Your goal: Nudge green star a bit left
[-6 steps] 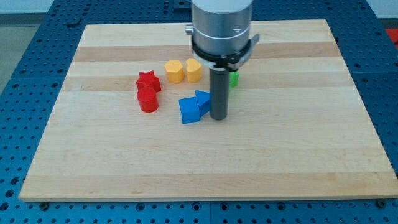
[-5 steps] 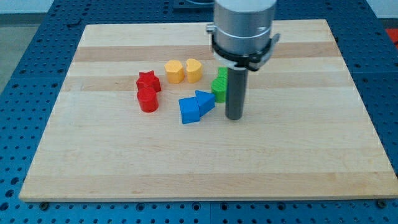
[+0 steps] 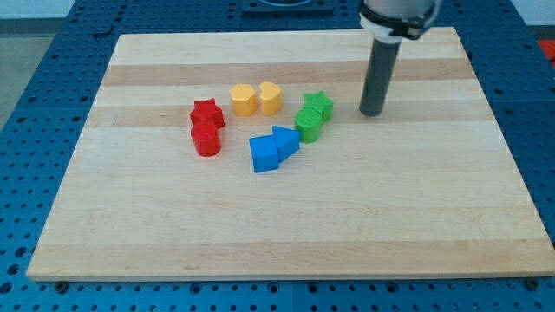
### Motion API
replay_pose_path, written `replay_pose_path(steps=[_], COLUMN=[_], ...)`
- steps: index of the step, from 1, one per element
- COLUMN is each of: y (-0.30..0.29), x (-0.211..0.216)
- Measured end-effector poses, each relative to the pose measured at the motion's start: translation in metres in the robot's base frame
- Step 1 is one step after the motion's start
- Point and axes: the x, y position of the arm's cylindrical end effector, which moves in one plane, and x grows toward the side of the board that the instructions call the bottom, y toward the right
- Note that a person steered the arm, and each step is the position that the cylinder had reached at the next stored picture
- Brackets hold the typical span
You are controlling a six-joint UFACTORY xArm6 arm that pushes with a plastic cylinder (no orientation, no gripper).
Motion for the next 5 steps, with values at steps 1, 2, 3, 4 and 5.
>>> replay_pose_path(steps=[1,2,3,4,5], y=[-0.021,-0.04,-0.059,-0.071,-0.076], x=[-0.01,-0.011,-0.016,-0.018,-0.018])
